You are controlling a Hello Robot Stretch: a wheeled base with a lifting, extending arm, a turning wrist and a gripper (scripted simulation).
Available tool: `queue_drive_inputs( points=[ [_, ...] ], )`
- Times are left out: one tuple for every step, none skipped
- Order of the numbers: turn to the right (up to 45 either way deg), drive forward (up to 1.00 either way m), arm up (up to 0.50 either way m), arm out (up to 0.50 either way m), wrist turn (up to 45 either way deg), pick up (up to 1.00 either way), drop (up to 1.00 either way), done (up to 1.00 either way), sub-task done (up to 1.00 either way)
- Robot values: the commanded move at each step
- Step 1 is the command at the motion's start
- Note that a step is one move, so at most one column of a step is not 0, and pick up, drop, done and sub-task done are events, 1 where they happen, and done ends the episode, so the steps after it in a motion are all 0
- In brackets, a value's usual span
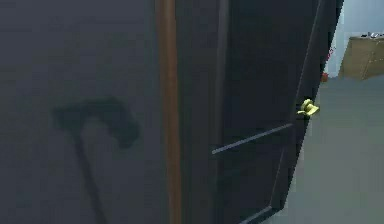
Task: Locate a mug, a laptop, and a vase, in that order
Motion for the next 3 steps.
queue_drive_inputs(
  points=[
    [18.0, 0.00, 0.00, 0.00, 0.0, 0.00, 0.00, 0.00, 0.00],
    [0.0, 0.10, 0.00, 0.00, 0.0, 0.00, 0.00, 0.00, 0.00],
    [33.0, 0.00, 0.00, 0.00, 0.0, 0.00, 0.00, 0.00, 0.00]
  ],
)
